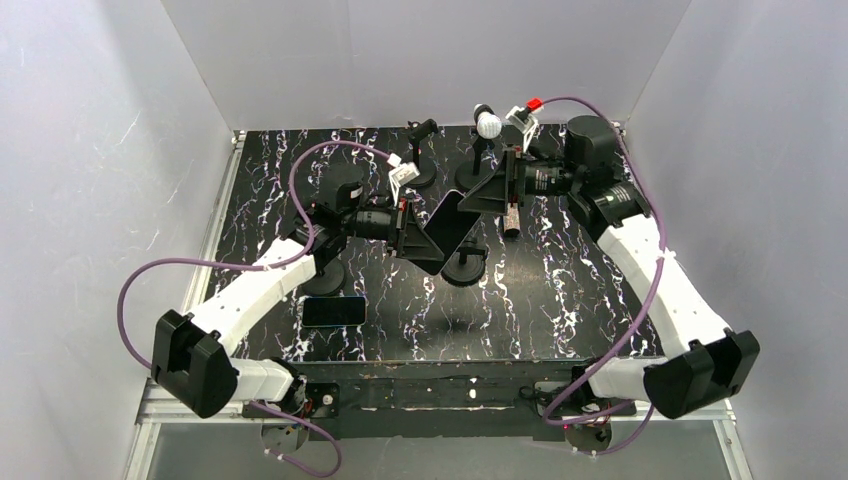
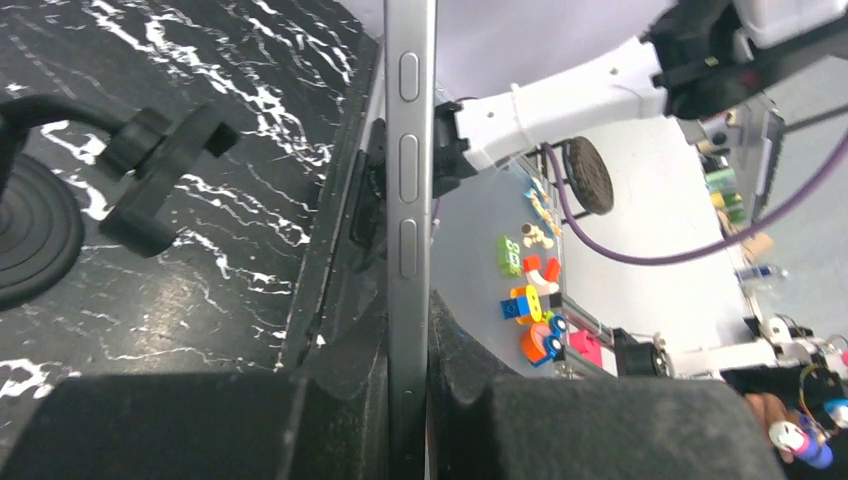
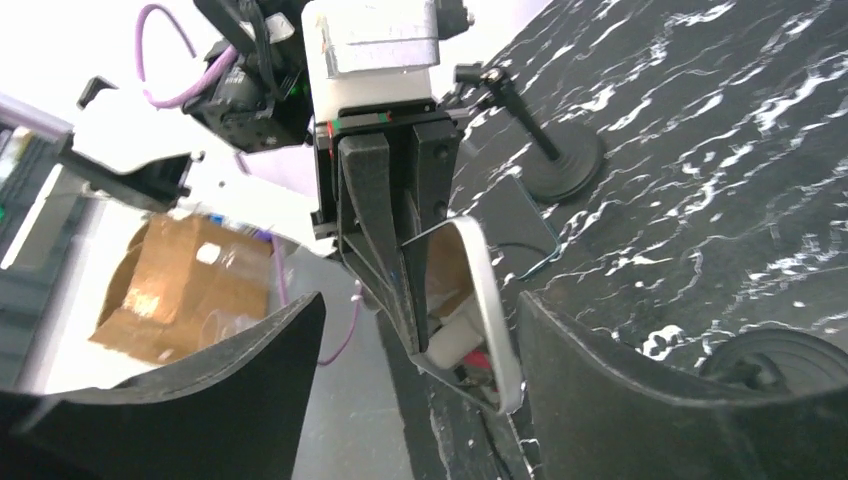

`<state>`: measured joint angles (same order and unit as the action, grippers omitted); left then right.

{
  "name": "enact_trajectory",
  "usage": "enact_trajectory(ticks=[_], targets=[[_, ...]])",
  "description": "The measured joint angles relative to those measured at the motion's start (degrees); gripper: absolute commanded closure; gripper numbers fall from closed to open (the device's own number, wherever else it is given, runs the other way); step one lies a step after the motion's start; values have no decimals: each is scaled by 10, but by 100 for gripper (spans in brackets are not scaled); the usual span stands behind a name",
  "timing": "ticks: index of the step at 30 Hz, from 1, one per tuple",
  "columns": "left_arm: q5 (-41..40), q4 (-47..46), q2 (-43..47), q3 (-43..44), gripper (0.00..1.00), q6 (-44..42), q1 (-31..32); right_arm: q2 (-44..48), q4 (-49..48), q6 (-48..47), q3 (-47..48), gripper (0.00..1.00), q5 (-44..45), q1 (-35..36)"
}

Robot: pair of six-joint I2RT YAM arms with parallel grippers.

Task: Place the phone on the phone stand
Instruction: Pick up the phone at the center of the board.

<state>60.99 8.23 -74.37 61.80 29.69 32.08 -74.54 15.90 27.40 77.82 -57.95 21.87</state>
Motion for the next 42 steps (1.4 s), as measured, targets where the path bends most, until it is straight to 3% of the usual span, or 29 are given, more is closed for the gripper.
enact_trajectory(ticks=[9,18,22,25,27,42], targets=[[-112,-97,72,-84,100,34,0,64,-40,52,-32,14,120,-2],[-148,-229,118,-127,100,87,0,36,-180,160,-90,17,49,-5],[-147,-254,114,-127,100,99,0,20,-228,197,-96,27,20,0],[-147,-266,111,-127,100,104,0,15,-264,218,-96,48,3,8],[-146,-268,109,-127,100,107,0,9,-285,233,-94,56,-8,13],[-136,-276,99,-127,100,110,0,-36,-391,324,-86,60,-42,22]])
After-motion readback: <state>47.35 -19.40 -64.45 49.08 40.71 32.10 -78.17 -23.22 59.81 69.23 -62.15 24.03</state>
